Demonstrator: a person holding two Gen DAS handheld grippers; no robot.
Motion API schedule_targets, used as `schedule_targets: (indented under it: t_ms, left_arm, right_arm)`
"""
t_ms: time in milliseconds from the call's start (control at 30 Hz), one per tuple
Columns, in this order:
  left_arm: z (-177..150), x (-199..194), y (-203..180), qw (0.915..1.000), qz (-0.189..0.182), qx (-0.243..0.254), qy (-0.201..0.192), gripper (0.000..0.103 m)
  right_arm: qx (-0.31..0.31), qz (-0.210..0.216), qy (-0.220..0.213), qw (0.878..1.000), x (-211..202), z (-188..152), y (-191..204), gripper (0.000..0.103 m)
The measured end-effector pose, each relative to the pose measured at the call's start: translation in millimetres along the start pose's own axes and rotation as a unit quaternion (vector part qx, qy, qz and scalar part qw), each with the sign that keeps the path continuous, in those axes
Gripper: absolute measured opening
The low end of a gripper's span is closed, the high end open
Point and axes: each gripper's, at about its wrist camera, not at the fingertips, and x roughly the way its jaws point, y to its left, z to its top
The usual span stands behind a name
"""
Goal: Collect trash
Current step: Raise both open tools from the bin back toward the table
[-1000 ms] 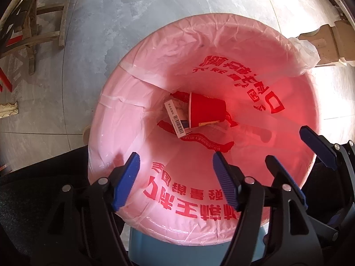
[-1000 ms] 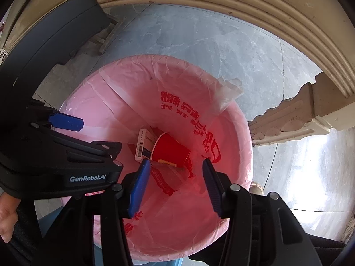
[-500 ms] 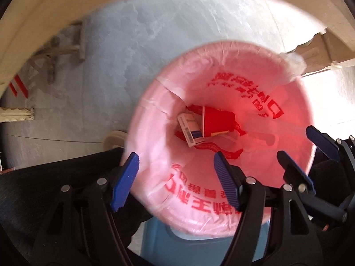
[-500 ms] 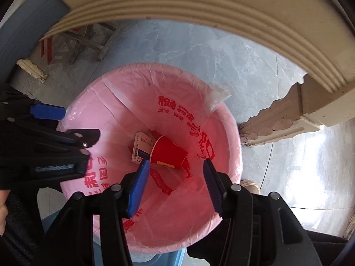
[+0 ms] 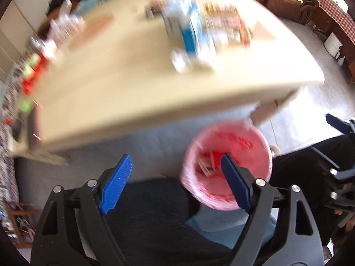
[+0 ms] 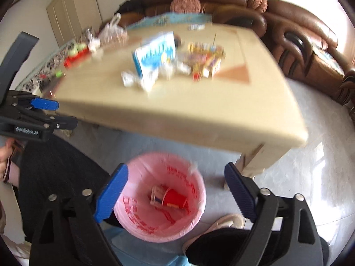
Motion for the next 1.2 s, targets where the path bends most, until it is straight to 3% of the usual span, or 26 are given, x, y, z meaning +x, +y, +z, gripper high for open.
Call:
schedule_targets:
  t_ms: [200,467,767,1200]
  left_arm:
    - [74,-75,26,0.9982,0.016,0.029,-0.049,0.085]
    - [164,-108,38,0.9964,0.041,0.052,-0.053,0.086]
    - [217,-92,32,0.9951,0.038,0.083,-0.038,0.086]
    - [252,-20,20,0.9924,0.037,0.117,0.009,0.086]
  right_arm:
    - [0.0,-0.012,-0.089,0.996,-69,57,1,0.096]
    - [0.008,-0.029,-0.14,0.99,-114,125,6,0.096]
    - [0.003,-0.042,-0.145,0.989,-109,174,21,0.096]
    - [-0.016,-0.021,-0.111,0.993,-47,190,57,0.096]
